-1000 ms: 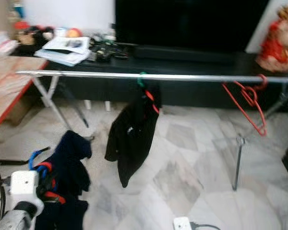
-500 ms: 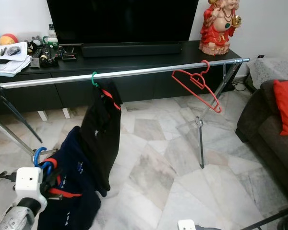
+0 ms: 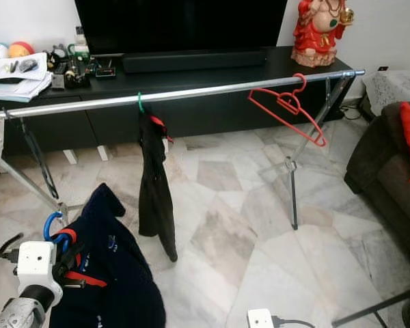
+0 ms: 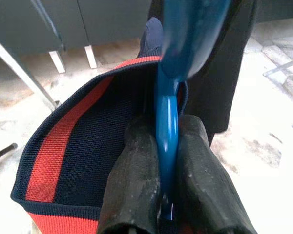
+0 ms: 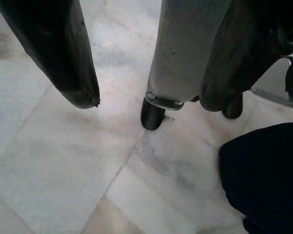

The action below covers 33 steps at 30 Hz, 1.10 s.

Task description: Hang hanger

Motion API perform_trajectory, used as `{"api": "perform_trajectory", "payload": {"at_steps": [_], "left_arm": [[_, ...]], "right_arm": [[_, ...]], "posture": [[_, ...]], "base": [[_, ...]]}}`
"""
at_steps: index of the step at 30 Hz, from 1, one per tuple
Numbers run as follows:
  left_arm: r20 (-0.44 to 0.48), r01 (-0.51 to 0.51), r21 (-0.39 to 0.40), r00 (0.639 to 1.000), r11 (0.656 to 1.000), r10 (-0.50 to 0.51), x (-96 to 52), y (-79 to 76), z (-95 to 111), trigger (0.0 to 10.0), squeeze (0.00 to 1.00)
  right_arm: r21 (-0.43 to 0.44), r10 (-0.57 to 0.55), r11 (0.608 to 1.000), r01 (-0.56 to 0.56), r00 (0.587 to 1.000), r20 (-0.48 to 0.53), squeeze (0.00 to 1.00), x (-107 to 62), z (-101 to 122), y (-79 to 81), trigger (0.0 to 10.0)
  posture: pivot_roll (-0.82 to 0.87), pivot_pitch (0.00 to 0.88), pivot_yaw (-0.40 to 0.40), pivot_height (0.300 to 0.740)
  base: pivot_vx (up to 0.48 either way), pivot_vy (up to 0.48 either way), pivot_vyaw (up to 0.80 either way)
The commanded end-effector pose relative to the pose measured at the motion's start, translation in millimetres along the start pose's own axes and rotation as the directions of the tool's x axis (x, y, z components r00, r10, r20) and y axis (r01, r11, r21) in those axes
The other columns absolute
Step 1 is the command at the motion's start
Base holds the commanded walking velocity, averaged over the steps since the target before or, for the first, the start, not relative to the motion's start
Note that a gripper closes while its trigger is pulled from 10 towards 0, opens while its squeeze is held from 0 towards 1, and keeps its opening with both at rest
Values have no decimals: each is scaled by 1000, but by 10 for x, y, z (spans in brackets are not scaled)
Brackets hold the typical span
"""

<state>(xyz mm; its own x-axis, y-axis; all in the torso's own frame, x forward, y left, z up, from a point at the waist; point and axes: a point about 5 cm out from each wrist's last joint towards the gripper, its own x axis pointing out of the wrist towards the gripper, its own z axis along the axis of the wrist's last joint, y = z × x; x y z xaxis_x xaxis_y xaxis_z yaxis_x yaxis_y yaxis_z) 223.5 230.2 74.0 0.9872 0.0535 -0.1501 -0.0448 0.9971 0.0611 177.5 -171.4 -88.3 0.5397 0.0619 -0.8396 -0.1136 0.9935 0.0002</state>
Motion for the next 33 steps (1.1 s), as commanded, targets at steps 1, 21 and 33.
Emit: {"api": "perform_trajectory", "payload": {"at_steps": [1, 21, 33], "left_arm": [[36, -6, -4, 999, 1000, 6, -8, 17, 72, 10000, 0], [36, -10, -5, 999, 1000, 11, -18, 29, 80, 10000, 0], [37, -13, -8, 999, 1000, 14, -21, 33, 79, 10000, 0]], "right_arm": [[18, -9, 1000, 9, 1000, -12, 0, -10, -59, -8, 10000], [27, -20, 999, 20, 1000, -3, 0, -11, -55, -9, 10000], [22, -16, 1000, 16, 1000, -2, 0, -11, -51, -13, 10000]], "posture": [[27, 116, -6, 740], [28, 124, -6, 740], [32, 121, -10, 740]], "base": [[-330, 0, 0], [-341, 0, 0], [-345, 0, 0]]}}
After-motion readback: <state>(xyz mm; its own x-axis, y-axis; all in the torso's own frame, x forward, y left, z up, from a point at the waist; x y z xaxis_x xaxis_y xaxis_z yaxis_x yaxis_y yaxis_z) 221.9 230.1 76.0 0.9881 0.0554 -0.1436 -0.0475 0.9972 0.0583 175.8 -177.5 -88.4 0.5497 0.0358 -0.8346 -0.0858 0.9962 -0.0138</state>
